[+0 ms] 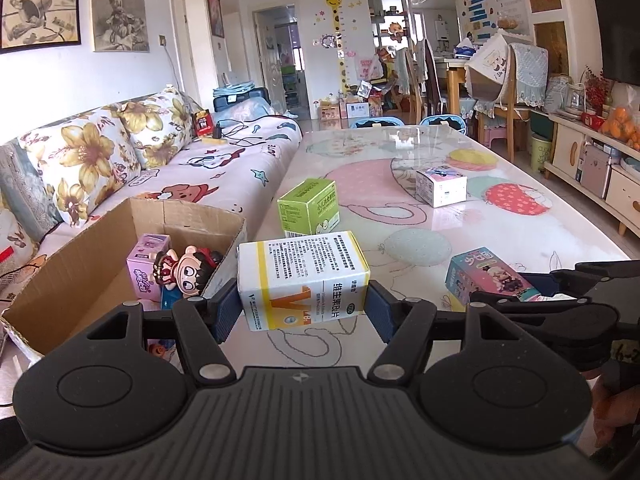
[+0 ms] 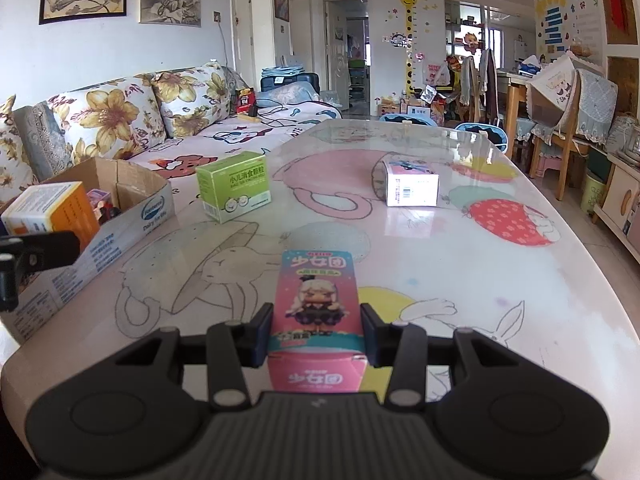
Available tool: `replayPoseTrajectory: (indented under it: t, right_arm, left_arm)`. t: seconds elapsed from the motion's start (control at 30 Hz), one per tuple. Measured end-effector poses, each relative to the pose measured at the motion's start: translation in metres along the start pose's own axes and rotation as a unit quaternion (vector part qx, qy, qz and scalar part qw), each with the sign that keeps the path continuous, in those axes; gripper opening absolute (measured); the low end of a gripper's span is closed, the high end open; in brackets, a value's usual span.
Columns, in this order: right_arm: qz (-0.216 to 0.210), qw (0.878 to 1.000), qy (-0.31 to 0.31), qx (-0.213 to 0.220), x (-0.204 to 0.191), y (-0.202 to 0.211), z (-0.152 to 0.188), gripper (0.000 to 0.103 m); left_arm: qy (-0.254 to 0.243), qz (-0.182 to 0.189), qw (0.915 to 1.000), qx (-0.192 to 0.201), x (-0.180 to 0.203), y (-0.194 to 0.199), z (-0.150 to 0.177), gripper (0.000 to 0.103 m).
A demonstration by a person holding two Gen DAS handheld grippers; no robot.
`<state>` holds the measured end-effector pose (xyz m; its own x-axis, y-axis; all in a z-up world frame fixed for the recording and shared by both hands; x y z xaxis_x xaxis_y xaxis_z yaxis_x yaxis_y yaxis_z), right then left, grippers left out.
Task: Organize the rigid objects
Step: 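Carry the white-and-yellow box and pink figure box over the cardboard box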
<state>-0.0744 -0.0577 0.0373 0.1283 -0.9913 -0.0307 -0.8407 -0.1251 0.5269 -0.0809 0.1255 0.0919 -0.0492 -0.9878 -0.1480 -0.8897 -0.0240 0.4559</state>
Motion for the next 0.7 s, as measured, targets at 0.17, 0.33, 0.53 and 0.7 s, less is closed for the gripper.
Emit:
replayPoseTrajectory:
  t: [0.17,0.33,0.53,0.7]
  right_arm:
    - [-0.006,1.0,0.009,0.002,-0.009,0.004,0.002,0.043]
    - [-0.011,1.0,-0.005,0.007,-0.006,0.006,0.0,0.043]
    - [-0.009,1.0,-0.017,0.006,-0.002,0.005,-0.001,0.043]
    - [-0.007,1.0,-0.012,0.003,-0.004,0.003,0.0,0.043]
  left_arm:
    - [0.007,0.001,1.0,0.001,-0.003,-0.004,0.001,0.082]
    - [0.013,-0.005,0.9999,0.0,-0.007,-0.006,0.004,0.082]
    - [0.023,-0.002,0.9996,-0.015,-0.006,-0.019,0.007,0.082]
    - [0.036,0.001,0.9991,-0.024,-0.01,-0.027,0.005,0.082]
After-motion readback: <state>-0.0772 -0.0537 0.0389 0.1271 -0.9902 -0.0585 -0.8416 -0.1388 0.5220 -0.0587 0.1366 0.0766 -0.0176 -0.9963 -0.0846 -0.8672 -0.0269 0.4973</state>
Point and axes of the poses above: each gripper's, at about its wrist camera, not at the fingertips, and y roughly against the way its jaws point, x to its right, z to its underside, the point moved 3 cm from there along -y, roughly the way its jaws point, and after that the axes turned 1 degree about -x, right-handed, at the moved point
